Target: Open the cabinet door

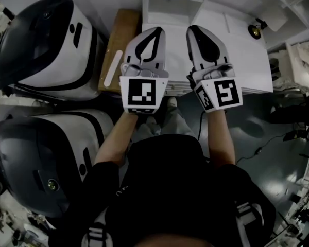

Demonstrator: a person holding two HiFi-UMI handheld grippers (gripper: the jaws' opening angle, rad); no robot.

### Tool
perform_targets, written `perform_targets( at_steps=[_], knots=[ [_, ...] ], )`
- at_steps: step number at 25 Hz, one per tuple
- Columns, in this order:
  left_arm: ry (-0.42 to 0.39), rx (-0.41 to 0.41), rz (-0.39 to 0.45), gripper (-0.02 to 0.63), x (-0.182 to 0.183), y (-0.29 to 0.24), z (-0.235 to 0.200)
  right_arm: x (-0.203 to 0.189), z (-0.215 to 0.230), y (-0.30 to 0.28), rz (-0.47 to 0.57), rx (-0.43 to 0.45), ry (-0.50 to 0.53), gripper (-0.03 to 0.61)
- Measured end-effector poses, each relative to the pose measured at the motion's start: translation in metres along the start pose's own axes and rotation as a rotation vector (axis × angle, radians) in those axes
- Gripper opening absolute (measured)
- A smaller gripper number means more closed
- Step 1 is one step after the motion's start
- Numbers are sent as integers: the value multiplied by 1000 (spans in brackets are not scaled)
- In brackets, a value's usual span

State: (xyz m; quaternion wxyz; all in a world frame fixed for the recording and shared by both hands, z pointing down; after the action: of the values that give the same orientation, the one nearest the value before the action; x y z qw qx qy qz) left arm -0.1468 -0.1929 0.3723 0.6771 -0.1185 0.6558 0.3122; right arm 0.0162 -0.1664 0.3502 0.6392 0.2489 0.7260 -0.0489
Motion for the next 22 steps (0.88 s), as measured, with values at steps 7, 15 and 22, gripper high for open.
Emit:
perform_targets(
  at_steps=[7, 15, 22],
  knots=[
    [69, -20, -104, 9, -33, 4, 30, -40, 11, 35, -139, -104, -31, 27],
    [31, -77, -94, 9, -43, -1, 56, -51, 3, 41, -189, -116, -7, 28],
    [68, -96, -84, 9, -46, -5, 57, -51, 4, 39, -189, -118, 5, 28]
  ],
)
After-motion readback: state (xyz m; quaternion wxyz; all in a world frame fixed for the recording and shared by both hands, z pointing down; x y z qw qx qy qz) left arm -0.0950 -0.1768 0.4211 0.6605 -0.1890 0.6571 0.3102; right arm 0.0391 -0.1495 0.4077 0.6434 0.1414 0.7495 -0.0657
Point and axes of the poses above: the fingertips, and each gripper's own axes: y backward along the fingers, z to its right, x out of its top, the point moved 10 cm from there along y, backward along the fingers, and after that the axes turned 6 degrees about z, right-handed, at the moved point
